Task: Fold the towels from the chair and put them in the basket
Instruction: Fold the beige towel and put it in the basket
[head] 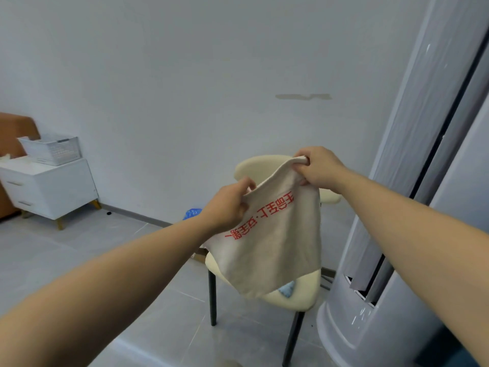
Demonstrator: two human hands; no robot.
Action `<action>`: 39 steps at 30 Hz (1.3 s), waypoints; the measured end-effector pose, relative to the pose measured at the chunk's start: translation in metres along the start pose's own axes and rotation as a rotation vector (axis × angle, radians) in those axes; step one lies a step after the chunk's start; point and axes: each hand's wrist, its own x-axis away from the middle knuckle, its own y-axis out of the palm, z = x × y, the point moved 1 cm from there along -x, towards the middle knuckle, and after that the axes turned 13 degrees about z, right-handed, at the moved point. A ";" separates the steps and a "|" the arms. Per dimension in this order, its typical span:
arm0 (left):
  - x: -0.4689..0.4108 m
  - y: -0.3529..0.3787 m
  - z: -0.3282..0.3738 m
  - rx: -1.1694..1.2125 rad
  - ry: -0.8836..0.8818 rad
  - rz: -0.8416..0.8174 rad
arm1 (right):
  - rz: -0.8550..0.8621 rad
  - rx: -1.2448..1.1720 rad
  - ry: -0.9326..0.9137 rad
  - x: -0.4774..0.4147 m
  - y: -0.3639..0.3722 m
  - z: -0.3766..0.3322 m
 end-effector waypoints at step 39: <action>-0.018 -0.060 -0.038 -0.184 -0.193 -0.024 | 0.087 0.277 0.162 0.022 -0.043 0.050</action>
